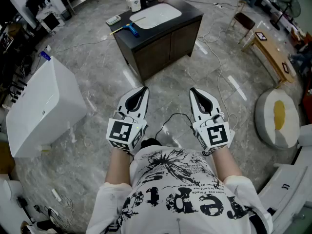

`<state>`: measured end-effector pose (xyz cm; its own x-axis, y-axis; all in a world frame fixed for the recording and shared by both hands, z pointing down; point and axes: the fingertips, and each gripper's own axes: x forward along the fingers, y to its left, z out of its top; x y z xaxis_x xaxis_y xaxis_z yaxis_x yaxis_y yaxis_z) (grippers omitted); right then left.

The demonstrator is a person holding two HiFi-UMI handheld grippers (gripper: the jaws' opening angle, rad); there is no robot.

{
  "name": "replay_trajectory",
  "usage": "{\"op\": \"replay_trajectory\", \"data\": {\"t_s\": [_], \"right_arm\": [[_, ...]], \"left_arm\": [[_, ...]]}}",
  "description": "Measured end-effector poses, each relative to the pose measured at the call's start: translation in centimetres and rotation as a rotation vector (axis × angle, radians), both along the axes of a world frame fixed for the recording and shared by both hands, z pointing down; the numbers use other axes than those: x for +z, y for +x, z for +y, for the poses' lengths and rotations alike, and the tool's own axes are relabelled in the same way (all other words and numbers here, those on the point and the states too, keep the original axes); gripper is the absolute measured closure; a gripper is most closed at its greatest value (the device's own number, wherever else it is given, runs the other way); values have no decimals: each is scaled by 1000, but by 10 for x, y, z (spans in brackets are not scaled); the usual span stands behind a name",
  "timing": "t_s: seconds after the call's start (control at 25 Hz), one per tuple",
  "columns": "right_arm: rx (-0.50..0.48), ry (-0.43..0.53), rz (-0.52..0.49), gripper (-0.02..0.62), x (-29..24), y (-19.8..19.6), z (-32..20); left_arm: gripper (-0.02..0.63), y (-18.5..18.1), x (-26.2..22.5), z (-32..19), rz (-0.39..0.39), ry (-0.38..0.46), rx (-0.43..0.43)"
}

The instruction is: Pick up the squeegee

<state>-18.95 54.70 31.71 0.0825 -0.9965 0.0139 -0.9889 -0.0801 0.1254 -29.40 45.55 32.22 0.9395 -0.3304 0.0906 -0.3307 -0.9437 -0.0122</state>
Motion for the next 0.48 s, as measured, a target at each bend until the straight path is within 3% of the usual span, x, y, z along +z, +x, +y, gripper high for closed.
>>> {"op": "replay_trajectory", "data": {"t_s": [0.48], "right_arm": [[17, 8, 35, 583, 3, 16, -3]], "left_arm": [[592, 20, 3, -3, -4, -12, 11]]}}
